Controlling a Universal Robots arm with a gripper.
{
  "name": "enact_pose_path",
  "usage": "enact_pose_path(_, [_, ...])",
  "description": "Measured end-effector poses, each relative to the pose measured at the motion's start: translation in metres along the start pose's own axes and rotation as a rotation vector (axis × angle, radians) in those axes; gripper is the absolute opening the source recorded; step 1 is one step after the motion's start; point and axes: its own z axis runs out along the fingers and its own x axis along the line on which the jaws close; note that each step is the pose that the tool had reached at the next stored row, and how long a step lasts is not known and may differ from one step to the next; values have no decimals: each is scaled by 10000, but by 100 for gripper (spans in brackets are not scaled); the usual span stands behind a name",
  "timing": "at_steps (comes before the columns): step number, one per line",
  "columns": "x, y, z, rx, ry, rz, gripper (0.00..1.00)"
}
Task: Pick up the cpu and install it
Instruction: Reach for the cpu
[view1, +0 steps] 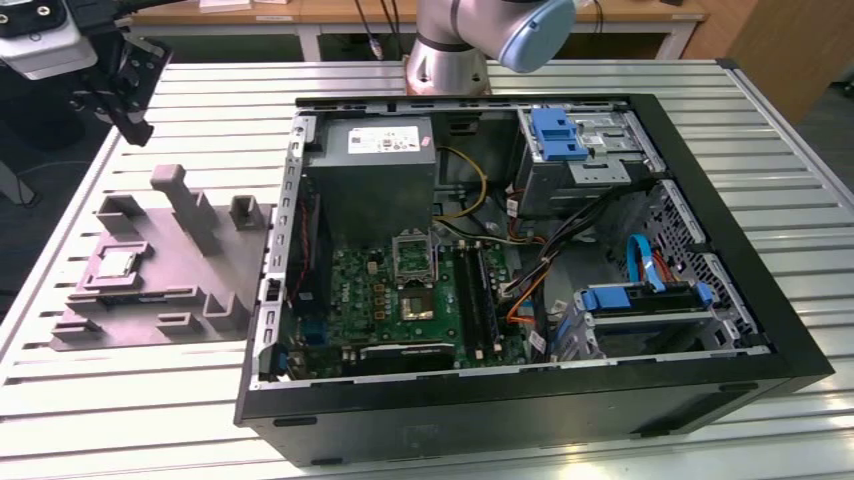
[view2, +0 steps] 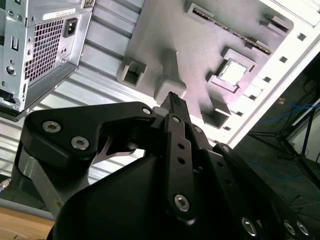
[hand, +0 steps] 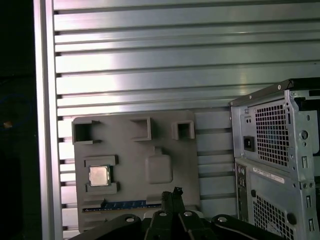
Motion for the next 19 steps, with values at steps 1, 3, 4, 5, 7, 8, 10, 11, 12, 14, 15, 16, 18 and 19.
enact_pose_path(1, [5,-1,0,0,0,0,11])
enact_pose_path(3, [15,-1,0,0,0,0,11])
enact_pose_path(4, [18,-1,0,0,0,0,11])
enact_pose_path(5, [20,-1,0,0,0,0,11])
enact_pose_path(7, [28,-2,1,-1,-1,0,11])
enact_pose_path(8, [30,-2,2,-1,-1,0,11])
enact_pose_path(10, [36,-3,2,0,2,0,11])
enact_pose_path(11, [38,-3,2,0,2,0,11])
enact_pose_path(12, [38,-3,2,0,2,0,11])
enact_pose_path(14, [43,-3,3,0,2,0,11])
enact_pose_path(15, [46,-4,3,0,3,0,11])
enact_pose_path(16, [49,-4,3,0,3,0,11])
enact_pose_path(18, [55,-4,3,0,3,0,11])
enact_pose_path(19, [56,-4,4,0,3,0,11])
